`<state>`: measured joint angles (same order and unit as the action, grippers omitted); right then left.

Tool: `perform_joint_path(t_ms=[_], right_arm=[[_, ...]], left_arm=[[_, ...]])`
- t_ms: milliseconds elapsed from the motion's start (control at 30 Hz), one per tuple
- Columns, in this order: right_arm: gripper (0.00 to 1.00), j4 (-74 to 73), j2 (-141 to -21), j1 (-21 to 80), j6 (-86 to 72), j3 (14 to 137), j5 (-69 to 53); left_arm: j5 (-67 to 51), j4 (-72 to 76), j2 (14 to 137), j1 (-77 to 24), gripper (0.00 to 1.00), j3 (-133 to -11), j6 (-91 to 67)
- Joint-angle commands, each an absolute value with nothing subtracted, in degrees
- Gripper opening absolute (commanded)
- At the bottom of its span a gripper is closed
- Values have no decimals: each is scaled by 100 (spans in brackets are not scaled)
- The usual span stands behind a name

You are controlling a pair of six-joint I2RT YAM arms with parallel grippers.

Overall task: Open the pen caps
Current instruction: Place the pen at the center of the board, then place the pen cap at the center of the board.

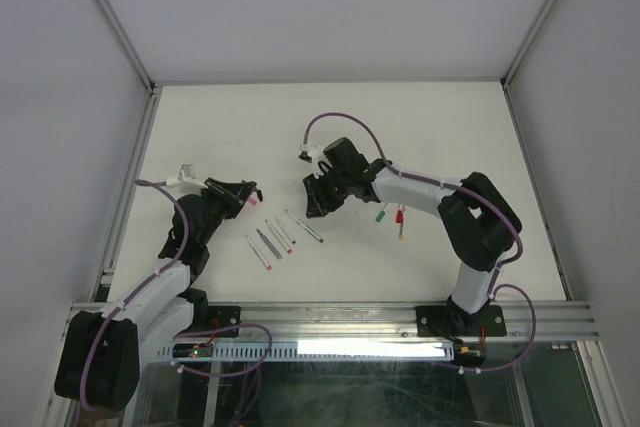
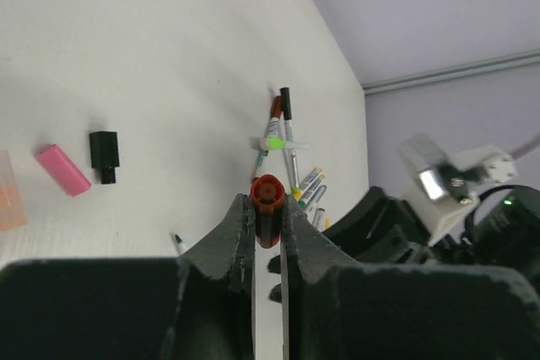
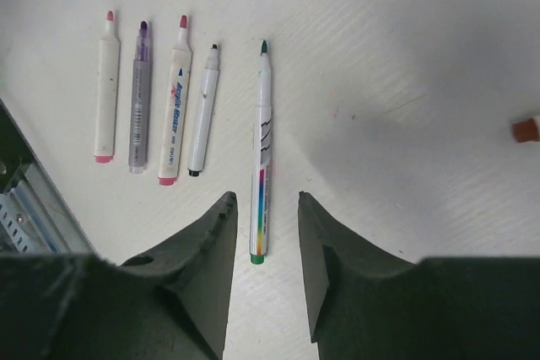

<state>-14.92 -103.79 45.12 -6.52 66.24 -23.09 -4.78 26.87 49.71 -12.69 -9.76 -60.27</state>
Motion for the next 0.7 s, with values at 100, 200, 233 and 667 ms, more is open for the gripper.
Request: perform_joint_path(t_ms=[100,200,233,667], right_arm=[[37,-1487,-9548,4015,-75,6731,-3105],[37,-1650,-9339,3670,201,6728,-3593],[37,-1711,-9270,3562,315,6731,-3770],[37,-2072,-8501,2793,1083,6567,-4704]], left_arm=[[193,1445,5615,-1609,0,-1907,-5797],[735,985,6025,-2013,0,-2328,-5664],[930,858,6168,-2172,0,-2484,-5600],[1614,-1035,8980,-2728,6,-4967,-4912]])
